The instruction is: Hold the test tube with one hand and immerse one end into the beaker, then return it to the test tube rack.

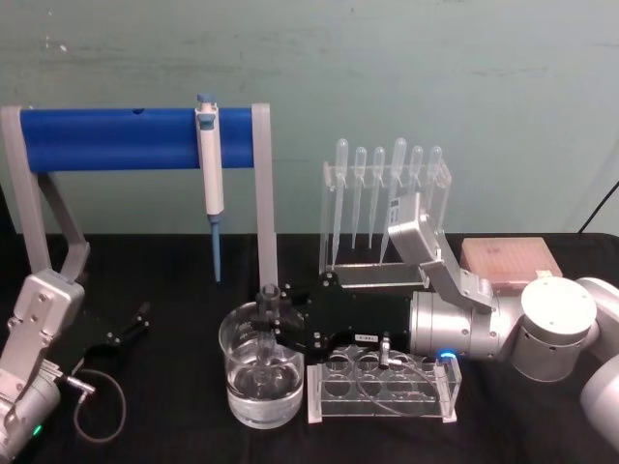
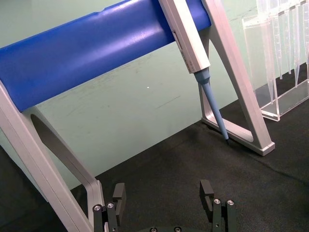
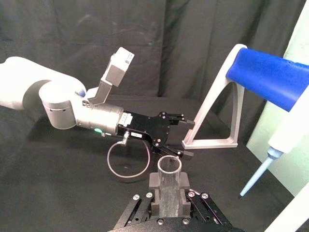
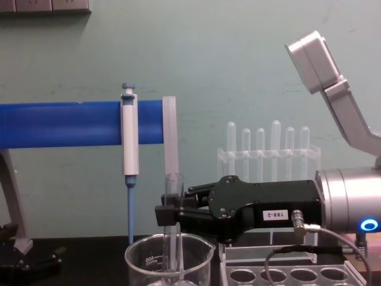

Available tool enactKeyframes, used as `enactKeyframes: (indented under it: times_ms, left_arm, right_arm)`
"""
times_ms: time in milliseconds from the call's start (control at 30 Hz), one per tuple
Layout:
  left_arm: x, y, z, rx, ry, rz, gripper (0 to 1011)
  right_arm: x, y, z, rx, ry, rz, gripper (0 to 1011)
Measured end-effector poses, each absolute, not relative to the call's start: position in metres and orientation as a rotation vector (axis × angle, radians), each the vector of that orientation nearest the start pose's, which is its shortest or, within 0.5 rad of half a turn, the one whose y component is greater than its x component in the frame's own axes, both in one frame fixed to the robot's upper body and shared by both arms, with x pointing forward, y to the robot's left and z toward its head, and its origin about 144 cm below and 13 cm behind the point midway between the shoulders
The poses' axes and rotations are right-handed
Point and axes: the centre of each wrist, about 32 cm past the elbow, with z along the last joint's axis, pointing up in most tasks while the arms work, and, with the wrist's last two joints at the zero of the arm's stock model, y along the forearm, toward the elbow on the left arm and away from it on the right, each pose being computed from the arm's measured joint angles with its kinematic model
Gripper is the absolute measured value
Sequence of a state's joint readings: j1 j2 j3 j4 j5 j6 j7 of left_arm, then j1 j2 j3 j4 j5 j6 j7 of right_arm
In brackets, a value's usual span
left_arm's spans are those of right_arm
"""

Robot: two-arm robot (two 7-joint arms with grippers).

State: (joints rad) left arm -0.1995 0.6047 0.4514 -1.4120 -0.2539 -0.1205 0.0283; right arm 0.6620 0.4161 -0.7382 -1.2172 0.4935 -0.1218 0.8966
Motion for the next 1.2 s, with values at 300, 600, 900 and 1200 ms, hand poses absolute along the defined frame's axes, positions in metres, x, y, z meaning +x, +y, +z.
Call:
enactKeyframes:
  times_ms: [300,600,900,1200]
  left_arm:
    - [0.4886,0.3097,1.1398,0.304,-0.285,1.248,1000]
    - [0.4886,0.3097,1.1398,0.304,-0.285,1.248,1000]
    - [0.4886,0.3097,1.1398,0.304,-0.285,1.248,1000]
    - [0.4886,0.3097,1.1398,0.304,-0.285,1.248,1000]
  right_arm:
    - [0.5898,-0.2065,1.2188,-0.134,-0.194,-0.213,228]
    - [0.5899,-0.2066,1.2167,-0.135,-0.185,-0.216,228]
    - [0.5899,-0.2065,1.2174,-0.134,-0.187,-0.215,228]
    - [0.5899,-0.2065,1.2178,-0.134,-0.188,-0.215,228]
